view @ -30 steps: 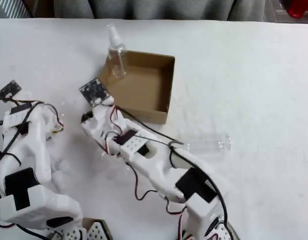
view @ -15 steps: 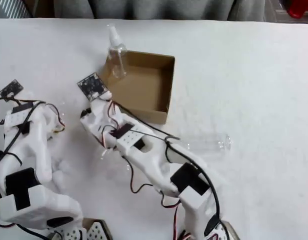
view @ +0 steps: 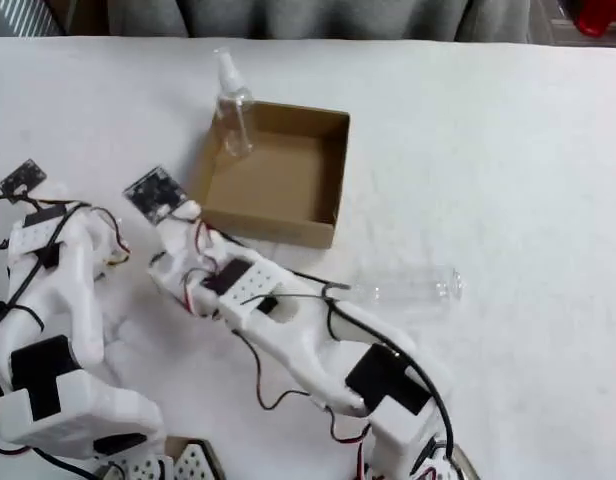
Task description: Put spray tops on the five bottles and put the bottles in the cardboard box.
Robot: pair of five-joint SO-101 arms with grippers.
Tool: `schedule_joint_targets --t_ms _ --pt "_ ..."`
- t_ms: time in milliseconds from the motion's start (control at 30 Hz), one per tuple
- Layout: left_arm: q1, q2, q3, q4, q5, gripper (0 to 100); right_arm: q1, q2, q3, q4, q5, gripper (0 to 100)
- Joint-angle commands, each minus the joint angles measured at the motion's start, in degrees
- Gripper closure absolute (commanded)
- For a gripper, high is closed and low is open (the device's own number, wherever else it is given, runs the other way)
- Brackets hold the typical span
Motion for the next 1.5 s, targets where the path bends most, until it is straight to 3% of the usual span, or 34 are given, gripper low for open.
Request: schedule_joint_targets --t_ms 0,367,1100,1467 --pt "1.1 -0.7 -0.8 -1.3 0.4 92 3.4 -5.6 -0.3 0.8 -0.4 98.3" --pt "1.2 -0.7 -0.8 -1.3 0.4 92 9.1 -4.6 -0.4 -5.4 -0.4 98.3" --pt "1.3 -0.7 -0.8 -1.3 0.4 93 5.8 6.2 -2.4 -11.5 0.1 98.3" --pt "1.3 -0.7 -0.9 -1.3 0.4 93 2.4 7.0 -3.3 -5.8 0.2 98.3"
